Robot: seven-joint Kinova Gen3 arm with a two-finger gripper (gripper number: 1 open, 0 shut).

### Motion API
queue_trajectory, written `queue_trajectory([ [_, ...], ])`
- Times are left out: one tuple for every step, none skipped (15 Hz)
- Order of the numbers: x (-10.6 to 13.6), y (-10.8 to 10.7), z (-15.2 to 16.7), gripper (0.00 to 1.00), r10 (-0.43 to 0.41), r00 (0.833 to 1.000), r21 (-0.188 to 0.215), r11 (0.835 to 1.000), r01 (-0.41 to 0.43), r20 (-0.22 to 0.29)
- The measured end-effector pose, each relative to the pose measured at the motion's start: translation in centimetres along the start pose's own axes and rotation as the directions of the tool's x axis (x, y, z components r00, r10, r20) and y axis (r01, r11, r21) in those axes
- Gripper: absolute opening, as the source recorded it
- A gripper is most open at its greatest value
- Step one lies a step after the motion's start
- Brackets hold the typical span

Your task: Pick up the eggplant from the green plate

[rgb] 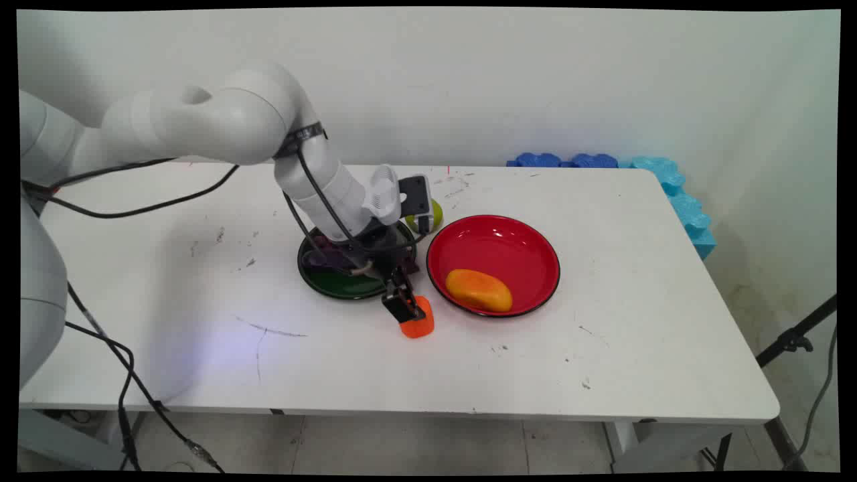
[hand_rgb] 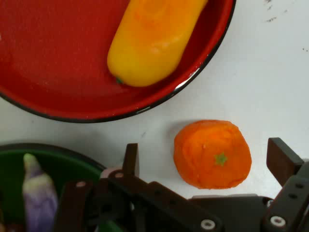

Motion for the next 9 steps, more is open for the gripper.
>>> queue_trajectory([
  [0.0,-0.1,-0.5,1.00,-0.002,1.000,0.003,1.000,0.002,-0.002],
  [-0.1,-0.3,-1.3,1.00,-0.004,1.000,0.008,1.000,0.004,-0.003],
  [-0.3,-0.7,-2.1,1.00,-0.004,1.000,0.015,1.000,0.004,0.001],
  [-0.6,-1.1,-2.9,1.00,-0.005,1.000,0.024,1.000,0.004,0.006],
  [-1.2,-1.7,-3.8,1.00,-0.008,1.000,0.035,0.999,0.007,0.014],
  [-1.8,-2.4,-4.6,1.00,-0.012,1.000,0.048,0.999,0.011,0.023],
  [-2.4,-3.0,-5.2,1.00,-0.016,0.999,0.057,0.998,0.014,0.031],
  [-3.2,-3.7,-5.9,1.00,-0.022,0.999,0.068,0.997,0.019,0.042],
  [-3.9,-4.4,-6.3,1.00,-0.025,0.998,0.078,0.997,0.021,0.054],
])
